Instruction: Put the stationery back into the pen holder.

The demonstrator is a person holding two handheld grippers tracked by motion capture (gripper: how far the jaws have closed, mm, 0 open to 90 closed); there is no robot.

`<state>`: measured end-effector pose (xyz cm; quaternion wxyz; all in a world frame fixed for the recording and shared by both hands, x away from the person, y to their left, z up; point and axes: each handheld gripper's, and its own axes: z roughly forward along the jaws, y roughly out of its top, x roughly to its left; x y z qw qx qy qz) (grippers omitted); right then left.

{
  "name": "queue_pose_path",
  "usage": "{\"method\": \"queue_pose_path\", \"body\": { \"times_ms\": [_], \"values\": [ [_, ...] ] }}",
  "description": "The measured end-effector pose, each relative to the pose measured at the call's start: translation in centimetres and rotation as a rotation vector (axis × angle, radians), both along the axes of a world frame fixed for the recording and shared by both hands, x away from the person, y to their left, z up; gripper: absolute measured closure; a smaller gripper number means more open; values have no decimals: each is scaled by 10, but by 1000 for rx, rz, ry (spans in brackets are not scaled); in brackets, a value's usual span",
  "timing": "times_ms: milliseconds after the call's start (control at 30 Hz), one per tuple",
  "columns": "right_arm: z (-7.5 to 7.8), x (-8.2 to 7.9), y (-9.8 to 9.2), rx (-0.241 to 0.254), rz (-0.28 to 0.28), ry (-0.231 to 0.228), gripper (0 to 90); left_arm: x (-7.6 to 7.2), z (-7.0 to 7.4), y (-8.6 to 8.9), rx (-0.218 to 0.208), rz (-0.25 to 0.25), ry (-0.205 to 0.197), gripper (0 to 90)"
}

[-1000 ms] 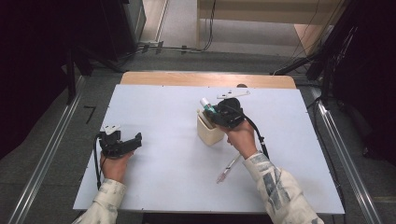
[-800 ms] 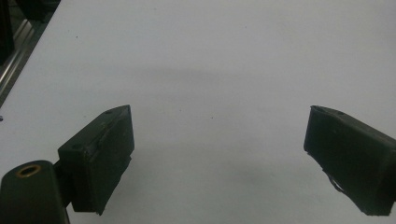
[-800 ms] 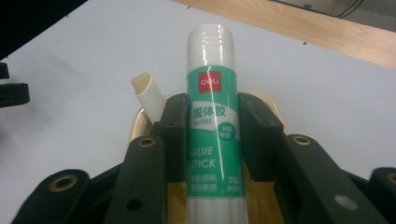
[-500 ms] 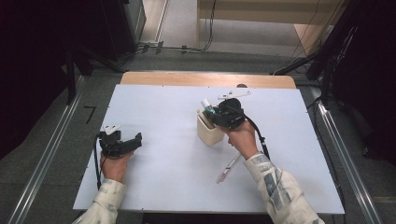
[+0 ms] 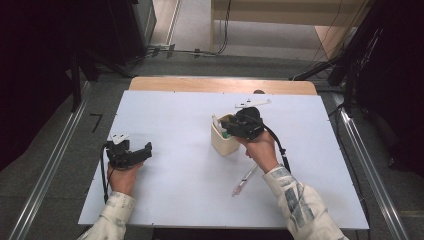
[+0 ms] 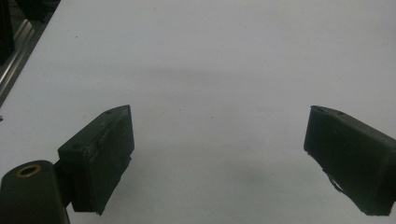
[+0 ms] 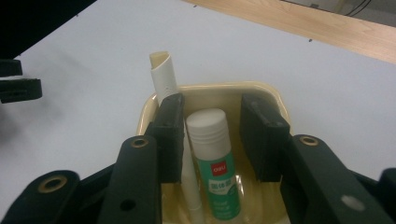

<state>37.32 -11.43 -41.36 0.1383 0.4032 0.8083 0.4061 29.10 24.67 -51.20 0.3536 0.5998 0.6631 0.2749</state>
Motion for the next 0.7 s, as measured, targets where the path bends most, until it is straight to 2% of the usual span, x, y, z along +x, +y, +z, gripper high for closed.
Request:
{"method": "queue_pose_path", "body": {
  "times_ms": [200, 700],
  "values": [
    [3, -6, -4, 15, 5, -13, 547, 0, 0, 0, 2, 1, -1, 94],
    [10, -27, -21, 56, 31, -47, 346, 0, 0, -1, 1, 3, 0, 94]
  ]
}}
